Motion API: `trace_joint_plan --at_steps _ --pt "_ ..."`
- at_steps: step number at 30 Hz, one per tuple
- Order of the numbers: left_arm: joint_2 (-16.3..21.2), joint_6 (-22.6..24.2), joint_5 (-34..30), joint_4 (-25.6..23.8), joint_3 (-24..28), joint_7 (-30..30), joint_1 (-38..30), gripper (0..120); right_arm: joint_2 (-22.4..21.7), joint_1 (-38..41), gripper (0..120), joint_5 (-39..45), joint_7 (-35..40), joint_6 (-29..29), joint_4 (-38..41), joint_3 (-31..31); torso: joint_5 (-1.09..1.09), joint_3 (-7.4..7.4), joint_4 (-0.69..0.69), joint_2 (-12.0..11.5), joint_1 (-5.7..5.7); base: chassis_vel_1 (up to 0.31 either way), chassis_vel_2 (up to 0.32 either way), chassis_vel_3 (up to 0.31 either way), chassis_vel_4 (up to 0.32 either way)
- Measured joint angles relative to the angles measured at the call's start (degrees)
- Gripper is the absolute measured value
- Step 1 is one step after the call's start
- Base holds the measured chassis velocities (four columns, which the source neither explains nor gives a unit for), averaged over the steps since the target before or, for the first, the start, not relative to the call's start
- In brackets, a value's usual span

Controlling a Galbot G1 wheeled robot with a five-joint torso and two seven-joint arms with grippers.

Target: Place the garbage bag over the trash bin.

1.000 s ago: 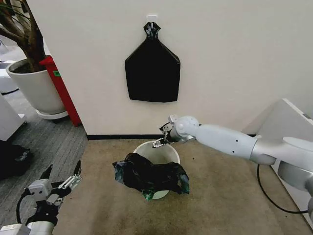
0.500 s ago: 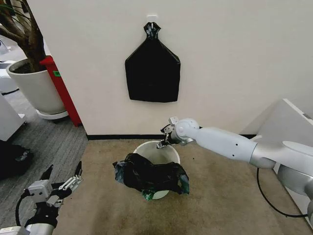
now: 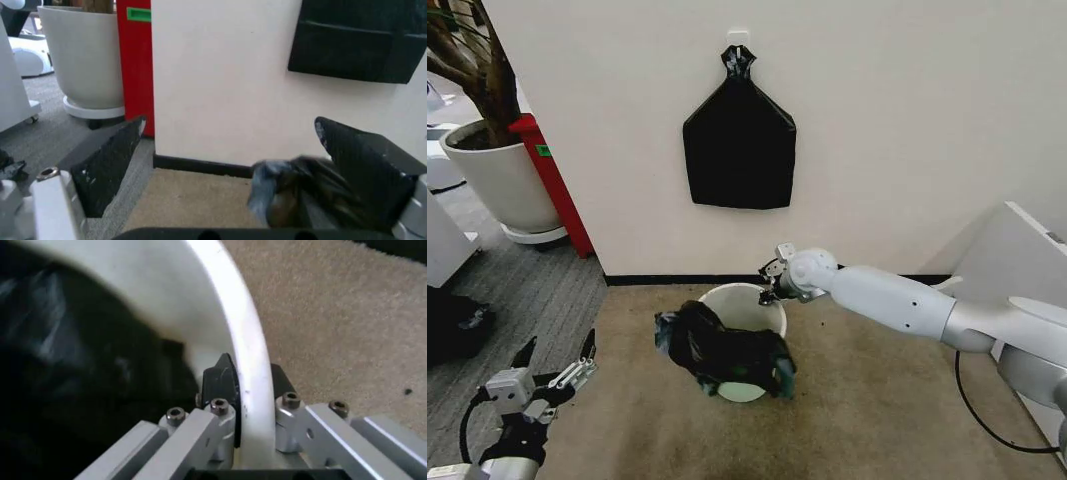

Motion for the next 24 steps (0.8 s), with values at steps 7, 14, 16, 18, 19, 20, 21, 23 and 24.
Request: trace_joint_plan --at_steps 7,14,16,18,19,20,21,23,24 --pt "0.4 0.1 0.5 0.7 1.4 -0.1 -1.3 100 -3.8 -2.5 0 10.3 12.5 0.1 7.2 8.5 0.0 0.0 -0.01 0.0 0.0 0.0 0.0 0.0 0.0" --pt "0.9 0.4 1.3 1.8 4.0 -0.6 -3.6 100 -8.6 -7.5 0 16.3 30.2 5.3 18.5 14.2 0.0 0.0 -0.03 0.0 0.0 0.0 0.0 0.0 0.0" --pt "1.1 0.5 1.4 2.1 4.4 -0.7 -4.3 100 -9.8 -9.2 0 16.7 34.6 9.0 22.1 15.8 0.0 0.0 -0.03 0.0 0.0 0.0 0.0 0.0 0.0" --pt "1.2 0.5 1.4 2.1 4.5 -0.7 -4.5 100 -10.0 -10.1 0 16.9 36.4 10.4 23.3 16.9 0.0 0.0 -0.02 0.0 0.0 0.0 0.0 0.0 0.0" --pt "1.2 0.5 1.4 2.2 4.5 -0.7 -4.6 100 -10.1 -11.1 0 17.4 38.3 11.7 24.5 18.4 0.0 0.0 -0.01 0.0 0.0 0.0 0.0 0.0 0.0" --pt "1.3 0.5 1.4 2.2 4.5 -0.7 -4.7 100 -10.1 -12.7 0 18.4 40.6 13.2 26.0 20.9 0.0 -0.01 0.0 0.0 0.0 0.0 0.0 0.0 0.0" --pt "1.3 0.5 1.4 2.2 4.5 -0.7 -4.8 100 -9.9 -13.8 0 18.8 41.9 14.1 26.9 22.7 -0.01 -0.01 0.0 0.0 0.0 0.0 0.0 0.0 0.0" --pt "1.4 0.5 1.4 2.2 4.5 -0.7 -4.8 100 -9.2 -17.3 0 19.3 44.8 16.1 29.3 27.1 0.0 -0.01 0.0 0.0 0.0 0.0 0.0 0.0 0.0" --pt "1.5 0.5 1.4 2.2 4.4 -0.7 -4.8 100 -8.8 -18.8 0 19.2 45.8 17.0 30.2 28.5 0.01 -0.01 -0.01 0.0 0.0 0.0 0.0 0.0 0.0"
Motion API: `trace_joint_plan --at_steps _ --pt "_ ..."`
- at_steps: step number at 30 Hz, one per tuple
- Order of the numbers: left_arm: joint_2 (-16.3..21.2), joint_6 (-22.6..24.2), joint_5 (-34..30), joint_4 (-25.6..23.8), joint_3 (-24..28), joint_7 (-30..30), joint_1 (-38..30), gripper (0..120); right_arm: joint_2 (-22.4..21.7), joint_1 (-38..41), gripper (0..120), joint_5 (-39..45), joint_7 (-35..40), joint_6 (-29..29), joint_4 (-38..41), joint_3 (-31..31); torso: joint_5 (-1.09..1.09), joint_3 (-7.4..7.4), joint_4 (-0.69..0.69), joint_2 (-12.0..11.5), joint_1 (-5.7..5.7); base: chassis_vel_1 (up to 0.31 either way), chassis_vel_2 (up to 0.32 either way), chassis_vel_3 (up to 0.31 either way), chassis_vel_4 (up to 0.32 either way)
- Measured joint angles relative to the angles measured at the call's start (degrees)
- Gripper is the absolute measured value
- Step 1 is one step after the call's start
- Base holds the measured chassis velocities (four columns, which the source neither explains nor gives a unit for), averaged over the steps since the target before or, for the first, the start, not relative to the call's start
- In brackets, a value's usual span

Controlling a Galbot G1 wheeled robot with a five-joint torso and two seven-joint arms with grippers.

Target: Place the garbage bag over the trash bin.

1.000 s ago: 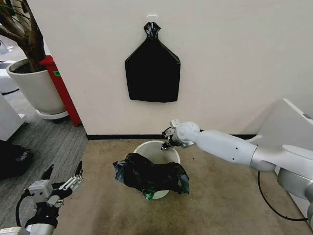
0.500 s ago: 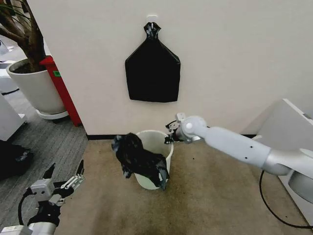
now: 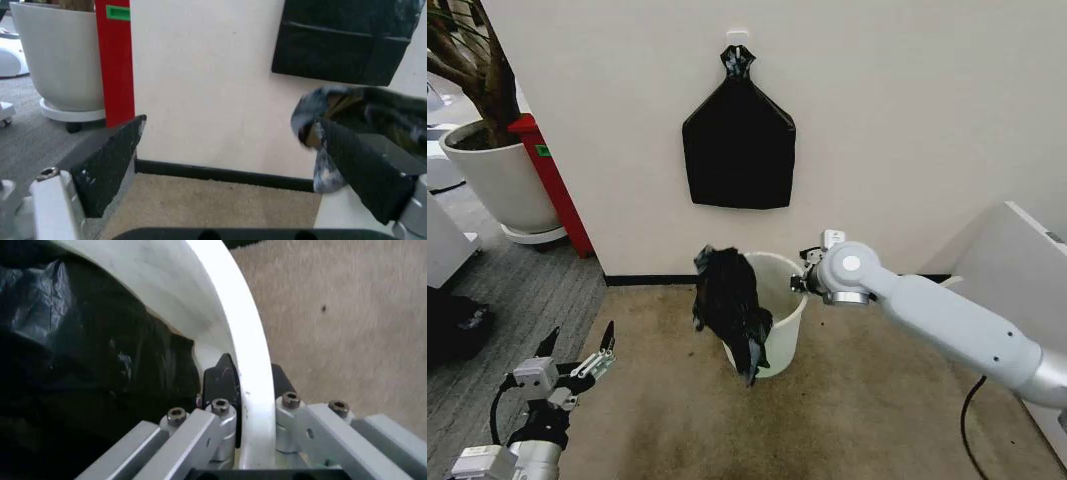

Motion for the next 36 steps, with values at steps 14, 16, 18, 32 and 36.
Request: trace_joint_plan --at_steps 14,16,18,32,36 --pt "-0.2 -0.1 0.4 0.1 0.0 0.0 0.0 100 6.3 -16.5 0 -14.2 5.2 7.9 6.4 7.2 -0.01 0.0 0.0 0.0 0.0 0.0 0.0 0.0 0.0" --pt "-0.3 -0.2 0.7 0.2 0.1 0.1 0.0 100 6.6 -17.7 0 -17.3 4.0 7.3 6.4 6.9 -0.02 0.0 0.0 0.0 0.0 0.0 0.0 0.0 0.0" --pt "-0.4 -0.2 0.7 0.3 0.1 0.2 0.0 100 6.7 -17.9 0 -17.8 3.8 7.2 6.4 6.8 -0.01 0.0 0.0 0.0 0.0 0.0 0.0 0.0 0.0" --pt "-1.7 -0.1 4.0 0.5 2.5 -0.7 -0.5 100 10.9 -23.0 0 -30.5 -0.9 6.5 -0.2 2.5 -0.01 0.0 0.0 0.0 0.0 0.0 0.0 0.0 0.0" --pt "-1.7 0.0 4.0 0.5 2.7 -0.7 -0.9 100 11.2 -23.1 0 -30.8 -1.0 6.7 -1.3 2.3 -0.01 0.0 0.0 0.0 0.0 0.0 0.0 0.0 0.0"
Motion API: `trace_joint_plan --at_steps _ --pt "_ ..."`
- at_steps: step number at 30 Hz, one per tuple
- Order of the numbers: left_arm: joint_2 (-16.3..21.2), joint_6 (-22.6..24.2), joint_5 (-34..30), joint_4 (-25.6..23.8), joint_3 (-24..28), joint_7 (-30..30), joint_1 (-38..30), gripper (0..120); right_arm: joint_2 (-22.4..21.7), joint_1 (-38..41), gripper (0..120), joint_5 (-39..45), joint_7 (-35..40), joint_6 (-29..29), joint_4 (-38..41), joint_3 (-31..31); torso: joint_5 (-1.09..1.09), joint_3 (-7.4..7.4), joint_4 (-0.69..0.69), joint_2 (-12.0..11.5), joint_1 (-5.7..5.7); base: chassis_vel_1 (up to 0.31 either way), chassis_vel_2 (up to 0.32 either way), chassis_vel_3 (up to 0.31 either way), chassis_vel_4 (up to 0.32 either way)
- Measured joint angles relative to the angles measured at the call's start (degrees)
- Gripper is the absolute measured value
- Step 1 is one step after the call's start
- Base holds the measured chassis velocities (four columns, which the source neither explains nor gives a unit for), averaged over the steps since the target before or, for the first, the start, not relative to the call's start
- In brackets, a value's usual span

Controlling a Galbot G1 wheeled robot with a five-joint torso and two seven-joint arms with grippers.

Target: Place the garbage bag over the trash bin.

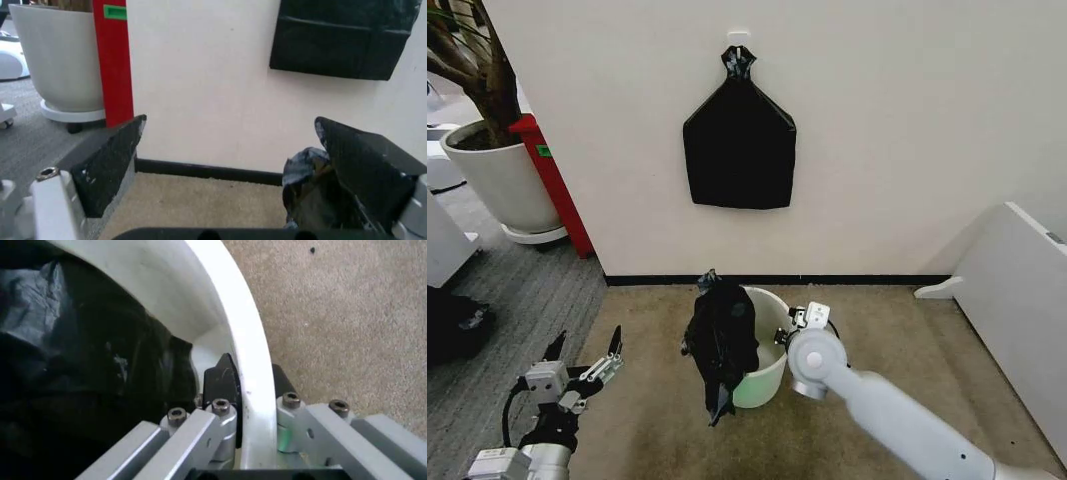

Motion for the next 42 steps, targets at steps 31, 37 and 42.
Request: trace_joint_plan --at_steps 31,37,42 --pt "3.4 1.7 -3.7 0.0 0.0 -0.4 -2.7 100 -3.6 2.6 62 5.9 1.4 -0.9 3.8 0.4 0.0 0.0 0.0 0.0 0.0 0.0 0.0 0.0 0.0" --pt "3.5 1.6 -3.8 0.3 -0.1 -0.3 -2.8 100 -3.4 2.6 44 5.7 1.5 -0.3 3.2 0.4 0.0 0.0 0.0 0.0 0.0 0.0 0.0 0.0 0.0" --pt "3.8 1.5 -4.1 0.8 -0.1 -0.3 -3.2 100 -3.5 2.5 25 5.8 1.5 0.1 2.9 0.8 0.0 0.0 0.0 0.0 0.0 0.0 0.0 0.0 0.0"
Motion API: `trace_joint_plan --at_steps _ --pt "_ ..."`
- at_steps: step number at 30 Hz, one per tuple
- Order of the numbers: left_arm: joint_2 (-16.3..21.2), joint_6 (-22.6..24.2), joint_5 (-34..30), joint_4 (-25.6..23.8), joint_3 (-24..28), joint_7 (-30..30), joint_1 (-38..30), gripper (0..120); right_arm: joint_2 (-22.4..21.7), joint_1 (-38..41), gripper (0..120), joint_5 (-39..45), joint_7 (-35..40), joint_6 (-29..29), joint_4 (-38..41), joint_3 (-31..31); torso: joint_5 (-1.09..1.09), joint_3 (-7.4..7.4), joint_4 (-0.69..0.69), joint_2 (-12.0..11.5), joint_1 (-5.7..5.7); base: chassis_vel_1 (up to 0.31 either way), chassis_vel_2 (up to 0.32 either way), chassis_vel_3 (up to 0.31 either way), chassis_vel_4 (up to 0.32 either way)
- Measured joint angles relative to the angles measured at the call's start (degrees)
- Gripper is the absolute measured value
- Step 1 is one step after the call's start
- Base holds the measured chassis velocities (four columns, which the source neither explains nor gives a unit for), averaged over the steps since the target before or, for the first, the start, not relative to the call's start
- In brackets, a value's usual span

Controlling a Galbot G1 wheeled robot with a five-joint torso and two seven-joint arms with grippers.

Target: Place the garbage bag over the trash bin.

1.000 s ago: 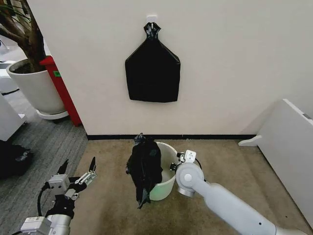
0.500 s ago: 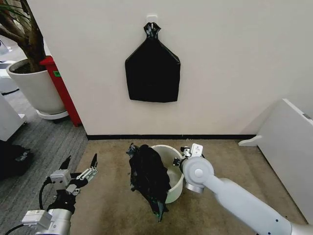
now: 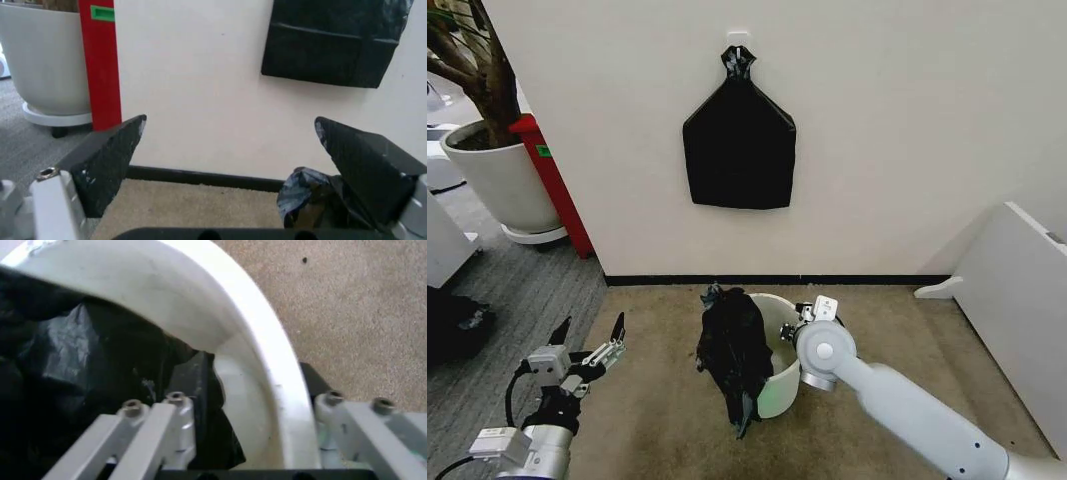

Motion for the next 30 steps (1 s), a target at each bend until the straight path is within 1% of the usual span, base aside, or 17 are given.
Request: trace_joint_plan --at_steps 1,2,5,8,9,12,13,15,18,22,30 --pt "0.0 0.0 0.0 0.0 0.0 0.0 0.0 100 0.0 0.0 25 0.0 0.0 0.0 0.0 0.0 0.0 0.0 0.0 0.0 0.0 0.0 0.0 0.0 0.0" --pt "0.1 0.0 -0.1 0.1 0.0 0.0 -0.1 100 0.1 0.0 19 0.3 0.1 0.2 -0.2 0.2 0.0 0.0 0.0 0.0 0.0 0.0 0.0 0.0 0.0" --pt "0.2 0.0 -0.2 0.3 0.0 0.0 -0.3 100 0.3 0.0 8 1.1 0.4 0.8 -0.6 0.7 0.0 0.0 0.0 0.0 0.0 0.0 0.0 0.0 0.0" --pt "0.3 -0.2 -0.3 0.6 0.0 0.1 -0.4 100 0.7 0.0 2 3.0 1.3 1.8 -0.7 1.4 0.0 0.0 0.0 0.0 0.0 0.0 0.0 0.0 0.0" --pt "0.3 -0.2 -0.3 0.6 0.0 0.1 -0.4 100 0.7 0.0 2 3.0 1.3 1.8 -0.7 1.4 0.0 0.0 0.0 0.0 0.0 0.0 0.0 0.0 0.0" --pt "0.5 -0.4 -0.4 1.0 0.1 0.1 -0.5 100 1.3 0.3 0 6.4 2.8 3.4 -0.5 2.3 0.0 0.0 0.0 0.0 0.0 0.0 0.0 0.0 0.0" --pt "0.6 -0.5 -0.4 1.2 0.3 0.1 -0.7 100 1.6 0.6 0 8.7 3.9 4.5 -0.3 2.8 0.0 0.0 0.01 0.0 0.0 0.0 0.0 0.0 0.0" --pt "0.7 -0.5 -0.4 1.3 0.6 0.1 -0.8 100 2.0 0.9 0 9.9 4.8 5.3 0.1 3.0 0.0 0.0 0.01 0.0 0.0 0.0 0.0 0.0 0.0" --pt "0.8 -0.5 -0.4 1.4 0.8 0.1 -0.9 100 2.1 1.0 0 9.7 5.1 5.6 0.4 2.9 0.0 0.0 0.01 0.0 0.0 0.0 0.0 0.0 0.0" --pt "0.9 -0.6 -0.4 1.8 1.1 0.2 -0.9 100 2.4 0.5 0 5.0 4.3 5.4 0.6 1.3 0.0 0.0 0.0 0.0 0.0 0.0 0.0 0.0 0.0" --pt "1.1 -0.6 -0.4 2.0 1.2 0.3 -0.9 100 3.5 -0.7 0 2.8 3.3 4.9 -0.6 1.0 0.0 0.0 0.0 0.0 0.0 0.0 0.0 0.0 0.0"
